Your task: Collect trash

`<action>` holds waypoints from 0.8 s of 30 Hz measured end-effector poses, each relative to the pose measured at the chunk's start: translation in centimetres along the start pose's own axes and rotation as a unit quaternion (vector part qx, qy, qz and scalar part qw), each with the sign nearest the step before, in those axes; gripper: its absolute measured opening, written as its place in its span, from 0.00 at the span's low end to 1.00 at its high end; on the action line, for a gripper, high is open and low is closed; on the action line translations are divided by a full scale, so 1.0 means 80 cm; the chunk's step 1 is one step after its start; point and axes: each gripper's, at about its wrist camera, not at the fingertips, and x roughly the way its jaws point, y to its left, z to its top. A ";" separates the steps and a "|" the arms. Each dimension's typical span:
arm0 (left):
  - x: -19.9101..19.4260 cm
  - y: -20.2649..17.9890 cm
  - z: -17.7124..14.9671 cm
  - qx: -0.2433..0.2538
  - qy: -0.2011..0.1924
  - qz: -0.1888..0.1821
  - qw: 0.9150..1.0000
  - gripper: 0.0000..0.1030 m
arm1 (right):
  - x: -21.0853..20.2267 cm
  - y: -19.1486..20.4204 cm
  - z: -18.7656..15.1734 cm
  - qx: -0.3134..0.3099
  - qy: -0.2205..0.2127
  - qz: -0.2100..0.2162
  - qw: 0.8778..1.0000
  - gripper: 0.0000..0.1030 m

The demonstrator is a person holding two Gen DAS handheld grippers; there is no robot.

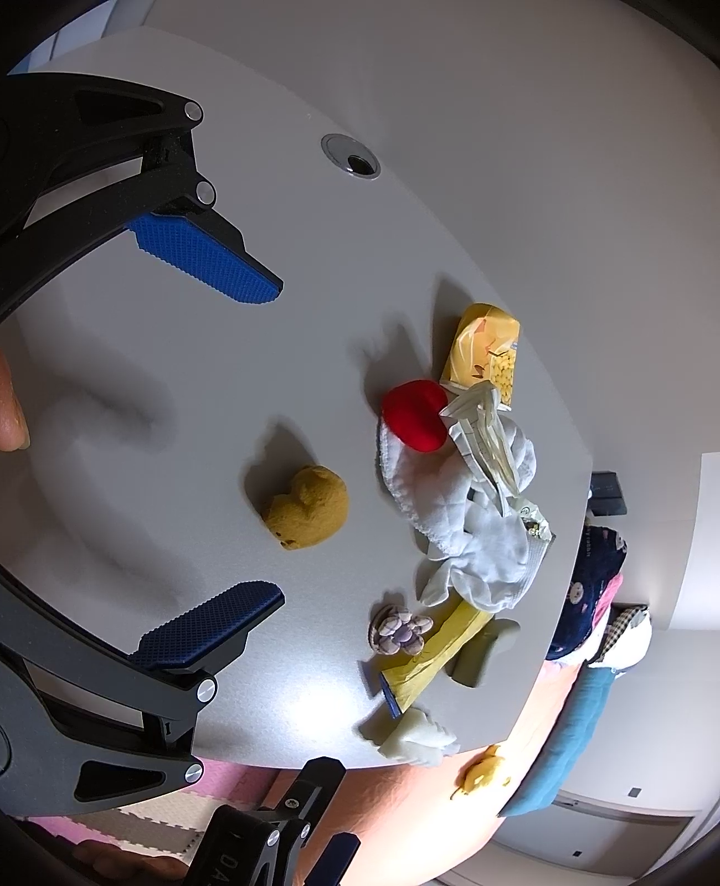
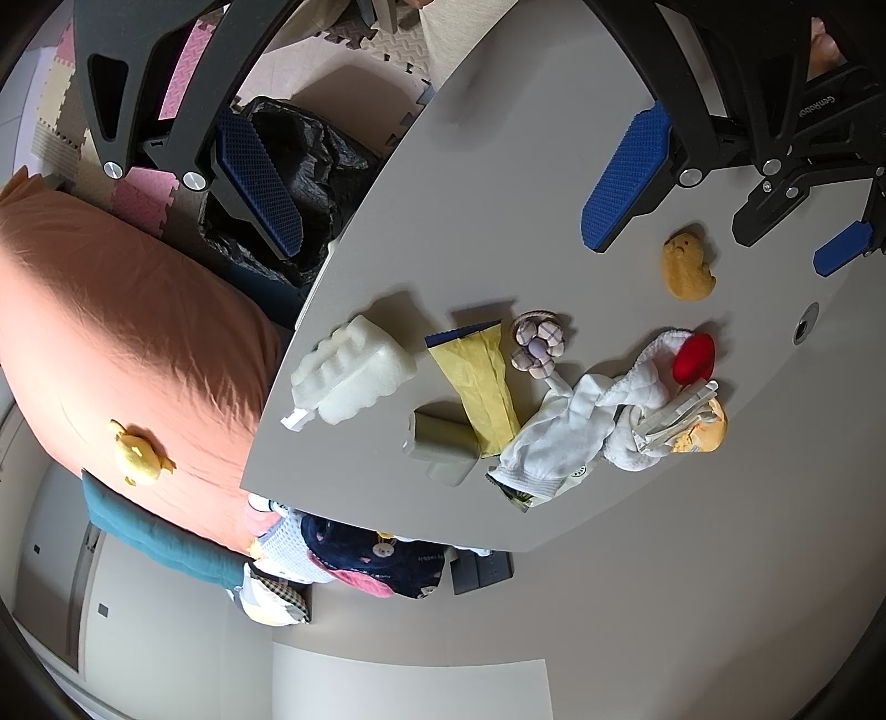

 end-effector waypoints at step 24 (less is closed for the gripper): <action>0.019 -0.004 0.001 0.004 0.015 -0.020 1.000 0.94 | 0.010 -0.018 0.006 0.005 -0.002 0.007 1.000 0.98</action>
